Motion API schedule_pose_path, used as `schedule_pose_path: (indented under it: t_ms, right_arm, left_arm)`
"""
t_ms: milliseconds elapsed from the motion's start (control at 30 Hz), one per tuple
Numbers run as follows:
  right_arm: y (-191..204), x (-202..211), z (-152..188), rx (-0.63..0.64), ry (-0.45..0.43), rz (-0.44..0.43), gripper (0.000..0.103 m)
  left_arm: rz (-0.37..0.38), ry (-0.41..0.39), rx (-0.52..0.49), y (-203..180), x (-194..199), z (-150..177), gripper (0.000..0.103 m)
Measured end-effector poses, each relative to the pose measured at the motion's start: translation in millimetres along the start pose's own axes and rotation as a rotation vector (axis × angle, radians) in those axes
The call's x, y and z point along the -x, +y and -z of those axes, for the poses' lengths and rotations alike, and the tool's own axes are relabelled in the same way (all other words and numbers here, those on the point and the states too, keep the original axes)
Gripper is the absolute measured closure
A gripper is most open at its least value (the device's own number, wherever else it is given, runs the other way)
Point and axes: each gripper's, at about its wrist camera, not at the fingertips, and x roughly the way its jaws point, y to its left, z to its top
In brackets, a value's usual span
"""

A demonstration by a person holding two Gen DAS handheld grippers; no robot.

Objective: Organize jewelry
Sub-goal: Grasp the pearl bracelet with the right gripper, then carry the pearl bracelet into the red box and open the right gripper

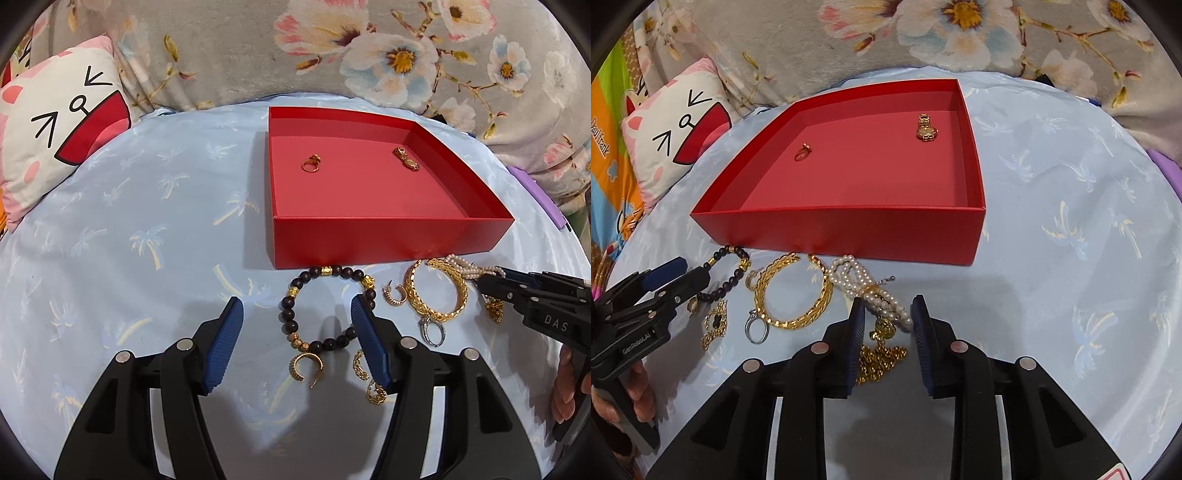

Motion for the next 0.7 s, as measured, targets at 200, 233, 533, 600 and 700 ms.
schedule_pose_path:
  t_ms: [200,233,533,600,700]
  right_arm:
    - [0,1,0,0.0,0.004,-0.018,0.09]
    - [0,3,1,-0.007,0.003,-0.028,0.092]
    - [-14,35,4,-0.077,-0.082,-0.018,0.093]
    - [-16,43,4,-0.088,-0.106,-0.015,0.093]
    - [-20,56,1,-0.109,-0.143,-0.021,0.093]
  left_arm:
    - [0.002,0.002,0.002,0,-1,0,0.044]
    - [0.0,0.001,0.002,0,-1,0,0.044]
    - [0.003,0.007,0.007,0,-1,0,0.044]
    - [0.003,0.007,0.008,0,-1,0,0.044]
    - [0.003,0.009,0.01,-1,-1,1,0.044]
